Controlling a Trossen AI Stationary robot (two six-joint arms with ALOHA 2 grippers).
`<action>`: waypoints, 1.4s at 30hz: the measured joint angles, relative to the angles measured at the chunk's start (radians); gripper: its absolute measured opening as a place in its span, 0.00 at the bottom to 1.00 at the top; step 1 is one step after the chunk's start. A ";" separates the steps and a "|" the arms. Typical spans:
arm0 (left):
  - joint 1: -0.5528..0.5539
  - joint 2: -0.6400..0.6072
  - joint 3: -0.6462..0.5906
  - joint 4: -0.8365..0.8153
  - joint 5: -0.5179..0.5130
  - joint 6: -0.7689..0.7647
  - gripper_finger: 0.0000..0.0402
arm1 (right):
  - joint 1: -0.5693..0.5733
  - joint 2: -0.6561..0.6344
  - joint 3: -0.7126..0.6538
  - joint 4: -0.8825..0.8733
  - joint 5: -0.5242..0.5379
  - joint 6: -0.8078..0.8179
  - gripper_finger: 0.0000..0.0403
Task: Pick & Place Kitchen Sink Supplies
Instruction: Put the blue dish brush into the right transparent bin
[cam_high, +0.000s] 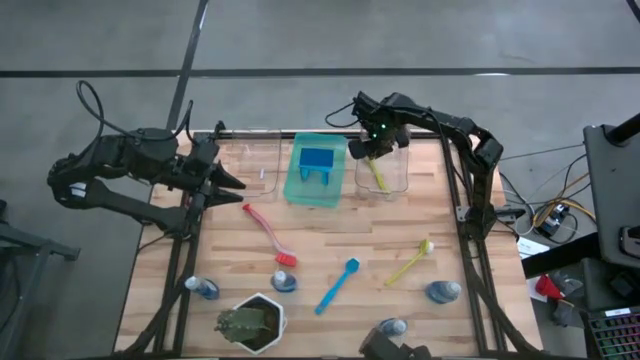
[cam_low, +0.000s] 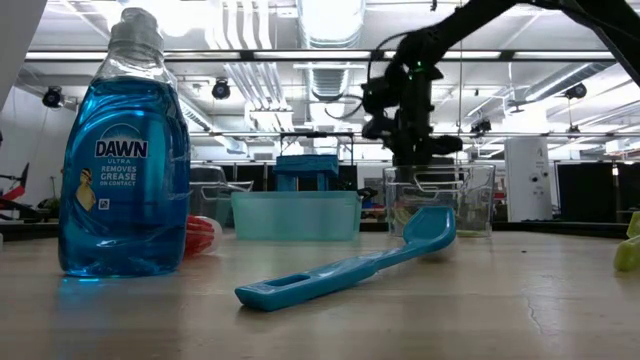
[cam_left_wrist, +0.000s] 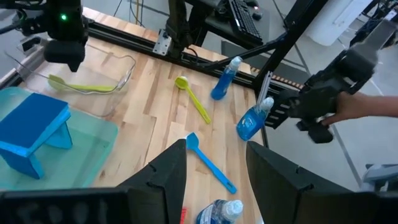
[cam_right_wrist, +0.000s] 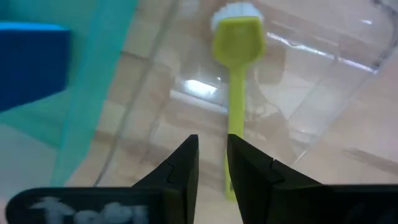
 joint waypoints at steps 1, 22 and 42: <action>0.000 0.000 0.000 0.000 -0.007 0.002 0.39 | 0.007 -0.008 0.012 -0.005 0.000 -0.002 0.19; 0.000 -0.001 0.000 -0.017 -0.024 -0.011 0.39 | 0.393 -0.213 0.156 0.069 0.028 0.128 0.23; 0.000 -0.003 0.000 -0.024 -0.006 -0.033 0.39 | 0.771 -0.182 0.177 0.435 0.034 0.046 0.21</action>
